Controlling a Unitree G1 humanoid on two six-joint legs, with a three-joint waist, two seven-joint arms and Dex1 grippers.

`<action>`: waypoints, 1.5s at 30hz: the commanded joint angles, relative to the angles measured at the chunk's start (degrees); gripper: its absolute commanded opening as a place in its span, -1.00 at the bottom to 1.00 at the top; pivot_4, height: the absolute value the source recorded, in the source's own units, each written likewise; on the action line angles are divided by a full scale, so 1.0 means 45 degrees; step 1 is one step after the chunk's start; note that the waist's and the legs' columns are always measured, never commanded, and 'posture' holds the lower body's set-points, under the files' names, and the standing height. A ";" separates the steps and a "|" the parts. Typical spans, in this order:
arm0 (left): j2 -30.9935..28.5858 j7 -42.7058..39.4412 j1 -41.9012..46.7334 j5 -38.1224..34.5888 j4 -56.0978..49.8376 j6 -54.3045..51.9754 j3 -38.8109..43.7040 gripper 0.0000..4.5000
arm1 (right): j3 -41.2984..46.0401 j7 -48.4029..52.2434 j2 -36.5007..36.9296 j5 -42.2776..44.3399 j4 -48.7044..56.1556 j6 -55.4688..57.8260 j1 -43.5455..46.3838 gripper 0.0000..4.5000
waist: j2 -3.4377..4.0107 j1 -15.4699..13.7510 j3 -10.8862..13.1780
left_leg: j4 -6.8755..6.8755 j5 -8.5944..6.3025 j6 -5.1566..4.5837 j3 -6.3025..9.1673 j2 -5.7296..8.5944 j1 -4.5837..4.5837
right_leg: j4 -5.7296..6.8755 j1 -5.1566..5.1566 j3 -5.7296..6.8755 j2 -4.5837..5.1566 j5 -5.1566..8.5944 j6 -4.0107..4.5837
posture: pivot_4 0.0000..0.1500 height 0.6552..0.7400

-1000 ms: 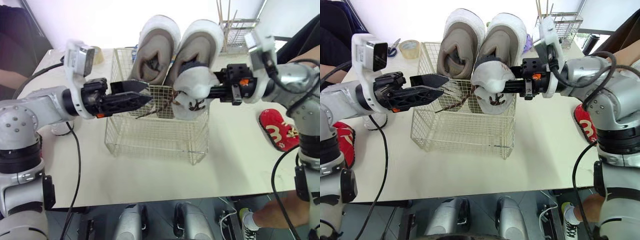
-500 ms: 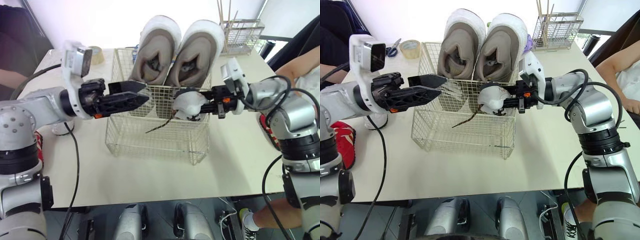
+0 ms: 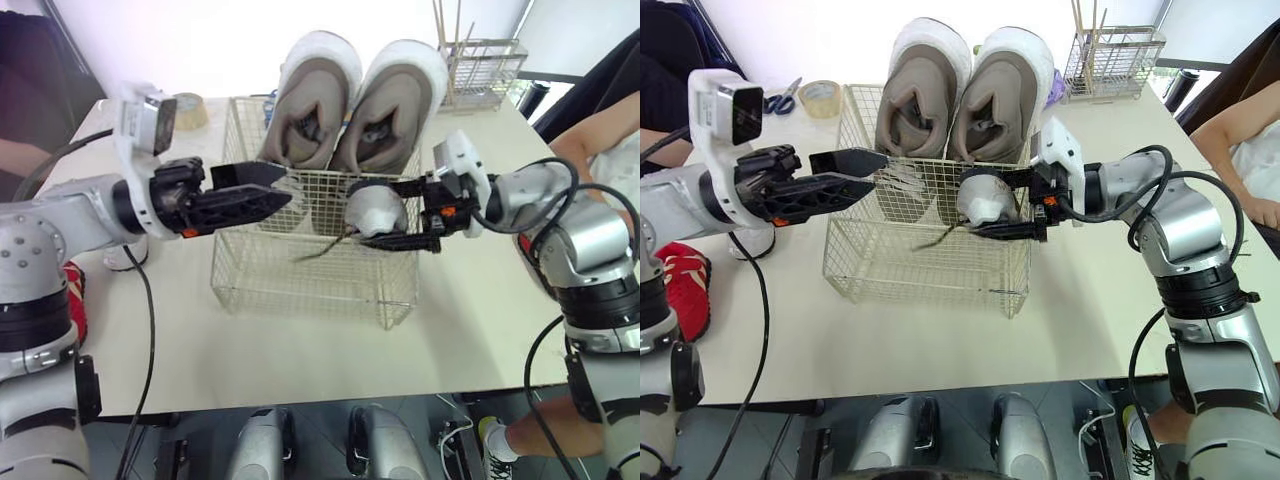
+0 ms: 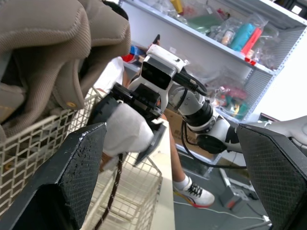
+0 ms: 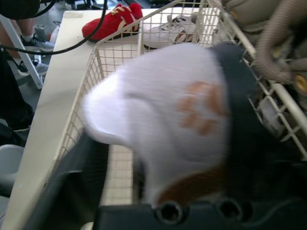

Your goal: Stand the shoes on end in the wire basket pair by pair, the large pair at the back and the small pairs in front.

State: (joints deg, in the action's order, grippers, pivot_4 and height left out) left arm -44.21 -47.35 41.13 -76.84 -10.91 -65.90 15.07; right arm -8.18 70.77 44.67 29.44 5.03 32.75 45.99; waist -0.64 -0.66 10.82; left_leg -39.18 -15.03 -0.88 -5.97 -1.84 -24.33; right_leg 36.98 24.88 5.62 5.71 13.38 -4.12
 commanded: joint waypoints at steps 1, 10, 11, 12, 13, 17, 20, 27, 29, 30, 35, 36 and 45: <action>-0.0274 -0.0173 0.0008 -0.0236 -0.0199 0.0277 0.0617 1.00 | 0.0536 -0.0058 0.0698 -0.0093 0.0409 0.0543 -0.0035 0.99 | 0.0000 -0.0036 0.0000 | 0.0000 0.0000 0.0000 0.0002 0.0001 -0.0001 | -0.0001 -0.0001 0.0002 0.0001 0.0000 0.0000 | 1.00 1.00; -0.0456 -0.0264 -0.0300 -0.0185 -0.0287 0.0323 0.0862 1.00 | 0.1896 -0.0341 0.1897 0.0780 0.1842 0.1890 0.0274 0.99 | -0.0003 0.0006 0.0004 | 0.0001 -0.0003 -0.0005 0.0000 0.0000 -0.0008 | -0.0008 0.0005 0.0002 0.0003 0.0001 0.0000 | 1.00 1.00; -0.0516 -0.0266 -0.0346 -0.0135 -0.0282 0.0337 0.0903 1.00 | 0.2071 -0.0374 0.1997 0.0838 0.1877 0.1953 0.0328 0.99 | -0.0003 0.0010 0.0004 | 0.0003 -0.0003 -0.0005 0.0000 0.0000 -0.0008 | -0.0008 0.0006 0.0002 0.0003 0.0001 0.0000 | 1.00 1.00; -0.0610 -0.0238 -0.0423 -0.0039 -0.0264 0.0376 0.0979 1.00 | 0.2296 -0.0411 0.2168 0.0930 0.1907 0.2057 0.0395 0.99 | -0.0002 0.0013 0.0004 | 0.0004 -0.0004 -0.0005 -0.0001 -0.0001 -0.0007 | -0.0009 0.0007 0.0002 0.0003 0.0001 0.0000 | 1.00 1.00; -0.0680 -0.0213 -0.0482 0.0017 -0.0257 0.0408 0.1032 1.00 | 0.2453 -0.0440 0.2291 0.1007 0.1937 0.2142 0.0433 0.99 | 0.0000 0.0016 0.0006 | 0.0004 -0.0004 -0.0005 -0.0002 -0.0001 -0.0007 | -0.0009 0.0008 0.0001 0.0003 0.0001 0.0001 | 1.00 1.00; -0.1354 -0.0189 -0.0864 0.0528 0.0091 0.0665 0.1605 1.00 | 0.3767 -0.0619 0.2715 0.2411 0.2141 0.3331 0.0771 0.99 | -0.0002 0.0013 0.0010 | 0.0006 -0.0005 -0.0007 -0.0004 -0.0001 -0.0012 | -0.0008 0.0017 0.0000 0.0003 0.0002 0.0001 | 1.00 1.00; -0.1592 0.0286 -0.0779 0.1165 0.0897 0.1147 0.2001 1.00 | 0.5121 -0.1192 0.2456 0.4611 0.2079 0.4904 0.1514 0.99 | -0.0001 0.0015 0.0010 | 0.0010 -0.0040 -0.0065 -0.0003 -0.0003 -0.0011 | -0.0008 0.0020 0.0000 0.0003 0.0003 0.0003 | 1.00 1.00; -0.1665 0.1340 0.0606 0.3932 0.4635 0.2689 0.1642 1.00 | 0.6050 -0.2465 0.1927 0.7270 0.2381 0.6222 0.1842 0.99 | -0.0007 -0.0008 0.0009 | 0.0010 -0.0058 -0.0093 -0.0006 0.0001 -0.0012 | -0.0010 0.0018 0.0005 0.0016 0.0002 0.0008 | 1.00 1.00; -0.1749 0.1748 0.1530 0.5135 0.6608 0.3240 0.1315 1.00 | 0.5927 -0.2674 0.1876 0.7193 0.2554 0.6032 0.1634 0.99 | -0.0008 -0.0018 0.0009 | 0.0010 -0.0061 -0.0098 -0.0010 0.0003 -0.0016 | -0.0010 0.0023 0.0006 0.0018 0.0000 0.0005 | 1.00 1.00; -0.1762 0.1793 0.1872 0.5541 0.7260 0.3396 0.1195 1.00 | 0.5894 -0.2747 0.1869 0.7201 0.2602 0.5970 0.1569 0.99 | -0.0010 -0.0017 0.0009 | 0.0010 -0.0062 -0.0099 -0.0011 0.0003 -0.0016 | -0.0007 0.0023 0.0008 0.0017 0.0001 0.0005 | 1.00 1.00; -0.1801 0.3159 0.4700 0.8836 1.3280 0.5392 0.0249 1.00 | 0.6054 -0.3329 0.1738 0.7783 0.2986 0.5990 0.1410 0.99 | -0.0014 -0.0008 0.0010 | 0.0008 -0.0066 -0.0109 -0.0033 0.0005 -0.0029 | -0.0001 0.0038 0.0006 0.0017 -0.0002 -0.0002 | 1.00 1.00; -0.1802 0.3388 0.5015 0.9349 1.4102 0.5843 0.0115 1.00 | 0.6084 -0.3438 0.1737 0.7863 0.3040 0.5987 0.1376 0.99 | -0.0015 -0.0005 0.0011 | 0.0009 -0.0066 -0.0109 -0.0036 0.0006 -0.0030 | -0.0002 0.0041 0.0008 0.0016 -0.0002 -0.0002 | 1.00 1.00; -0.1801 0.4934 0.6147 1.2207 1.7765 0.7623 -0.0180 1.00 | 0.6443 -0.4159 0.2160 0.8798 0.3810 0.6071 0.0644 0.99 | -0.0085 0.0014 0.0046 | 0.0013 -0.0072 -0.0119 -0.0057 0.0001 -0.0049 | 0.0006 0.0073 0.0006 0.0029 -0.0004 -0.0006 | 1.00 1.00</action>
State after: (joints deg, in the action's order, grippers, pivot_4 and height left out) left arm -51.10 -27.27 66.66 -23.91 68.62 -33.66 13.95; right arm 18.56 52.31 53.16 67.31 20.52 60.85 48.92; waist -1.03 -0.59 11.02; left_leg -39.12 -15.36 -1.42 -6.23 -1.84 -24.54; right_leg 37.00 25.21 5.65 5.84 13.37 -4.15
